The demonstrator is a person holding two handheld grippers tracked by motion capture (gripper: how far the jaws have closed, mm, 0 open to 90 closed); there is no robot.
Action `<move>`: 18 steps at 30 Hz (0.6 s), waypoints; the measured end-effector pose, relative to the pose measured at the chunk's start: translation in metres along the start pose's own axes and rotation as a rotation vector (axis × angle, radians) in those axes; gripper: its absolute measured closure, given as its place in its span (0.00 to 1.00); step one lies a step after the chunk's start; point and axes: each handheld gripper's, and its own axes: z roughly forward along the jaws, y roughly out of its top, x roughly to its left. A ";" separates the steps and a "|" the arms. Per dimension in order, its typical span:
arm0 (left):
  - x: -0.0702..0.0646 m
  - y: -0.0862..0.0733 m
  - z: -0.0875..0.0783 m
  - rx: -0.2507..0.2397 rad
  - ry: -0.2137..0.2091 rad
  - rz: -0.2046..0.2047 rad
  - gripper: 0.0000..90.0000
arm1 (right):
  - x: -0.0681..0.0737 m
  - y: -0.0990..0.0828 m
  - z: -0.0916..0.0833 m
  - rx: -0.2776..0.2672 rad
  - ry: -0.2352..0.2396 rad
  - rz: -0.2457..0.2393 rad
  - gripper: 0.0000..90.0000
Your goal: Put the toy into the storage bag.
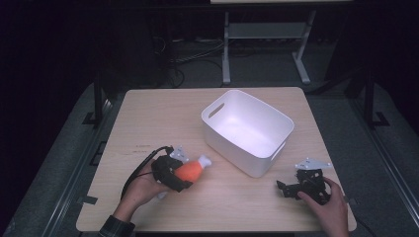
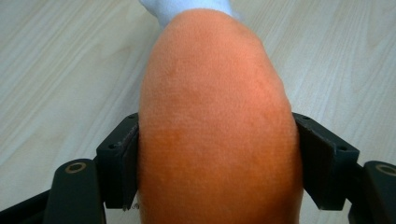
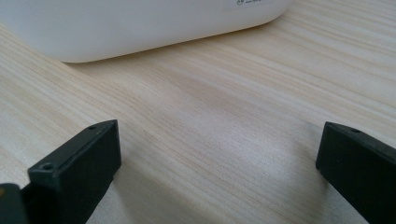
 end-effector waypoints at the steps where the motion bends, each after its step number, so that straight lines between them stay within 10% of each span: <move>1: 0.000 0.000 0.000 0.000 0.000 0.000 0.28 | 0.000 0.000 0.000 0.000 0.000 0.000 0.00; 18: 0.006 0.004 -0.019 -0.022 0.003 0.011 0.28 | 0.000 0.000 0.000 0.000 0.000 0.000 0.00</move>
